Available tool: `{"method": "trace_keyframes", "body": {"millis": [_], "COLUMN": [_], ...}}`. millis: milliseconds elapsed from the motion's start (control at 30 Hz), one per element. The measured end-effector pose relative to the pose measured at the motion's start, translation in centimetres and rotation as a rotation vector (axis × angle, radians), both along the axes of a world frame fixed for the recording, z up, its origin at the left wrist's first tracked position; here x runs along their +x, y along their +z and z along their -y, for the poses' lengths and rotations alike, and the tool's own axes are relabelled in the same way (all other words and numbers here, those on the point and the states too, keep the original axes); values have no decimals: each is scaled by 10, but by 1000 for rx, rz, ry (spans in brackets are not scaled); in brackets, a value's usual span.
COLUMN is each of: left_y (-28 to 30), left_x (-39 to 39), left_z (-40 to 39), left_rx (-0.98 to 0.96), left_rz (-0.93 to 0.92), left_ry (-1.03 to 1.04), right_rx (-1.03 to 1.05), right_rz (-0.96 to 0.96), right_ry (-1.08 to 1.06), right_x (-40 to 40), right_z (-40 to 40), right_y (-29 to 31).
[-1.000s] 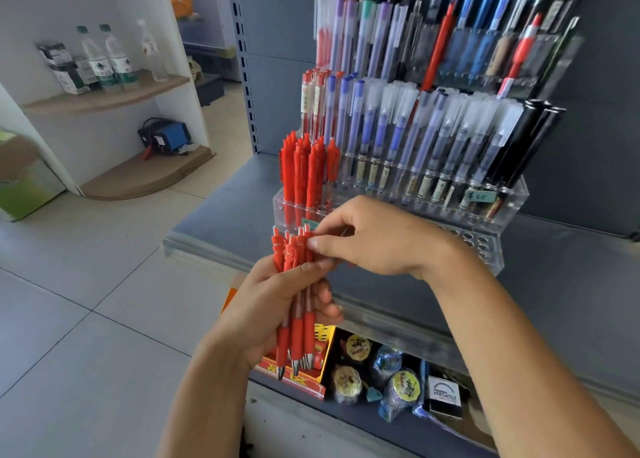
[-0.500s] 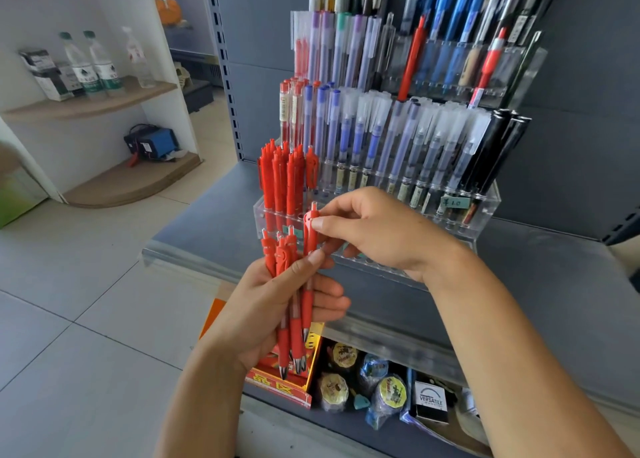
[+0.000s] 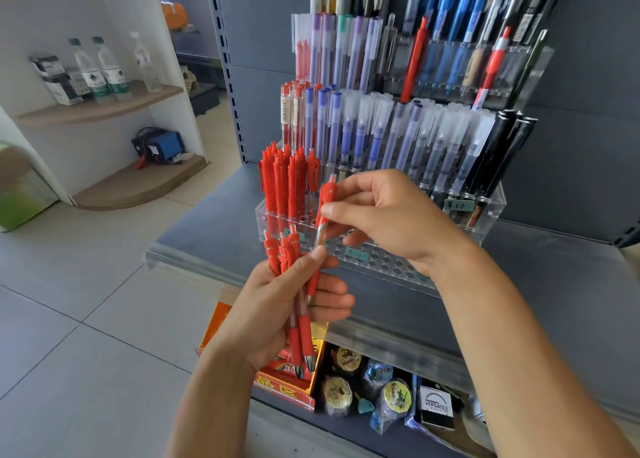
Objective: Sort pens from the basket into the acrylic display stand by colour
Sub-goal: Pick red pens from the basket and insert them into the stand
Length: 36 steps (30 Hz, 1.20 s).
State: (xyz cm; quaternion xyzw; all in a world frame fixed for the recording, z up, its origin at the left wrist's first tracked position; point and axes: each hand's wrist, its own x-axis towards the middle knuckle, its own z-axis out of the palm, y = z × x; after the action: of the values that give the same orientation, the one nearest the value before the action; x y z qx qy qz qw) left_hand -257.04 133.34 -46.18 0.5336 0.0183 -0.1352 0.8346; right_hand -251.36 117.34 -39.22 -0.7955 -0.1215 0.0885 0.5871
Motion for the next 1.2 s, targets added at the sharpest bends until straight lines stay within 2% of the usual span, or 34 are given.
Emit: {"method": "trace_keyframes", "body": {"millis": [100,200,300,400,1200], "left_y": [-1,-5,-9,-11,-11], "left_x": [1,2,5,6,8], "left_z": [-1,-4,-8,-12,-14], "left_rx": [9,33,35,39,22], "left_rz": [-7,-21,-45,-48,20], "left_ry": [45,81,87,80,149], "right_rx": [125,258,229,143,-202], "right_rz": [80,303,546,644,688], "right_ry": [-118,-226,-305,-355,-357], "right_x": [5,9,13,18,27], "right_z": [5,7,1,-6,-42], "right_y": [4,8,7,1,-31]}}
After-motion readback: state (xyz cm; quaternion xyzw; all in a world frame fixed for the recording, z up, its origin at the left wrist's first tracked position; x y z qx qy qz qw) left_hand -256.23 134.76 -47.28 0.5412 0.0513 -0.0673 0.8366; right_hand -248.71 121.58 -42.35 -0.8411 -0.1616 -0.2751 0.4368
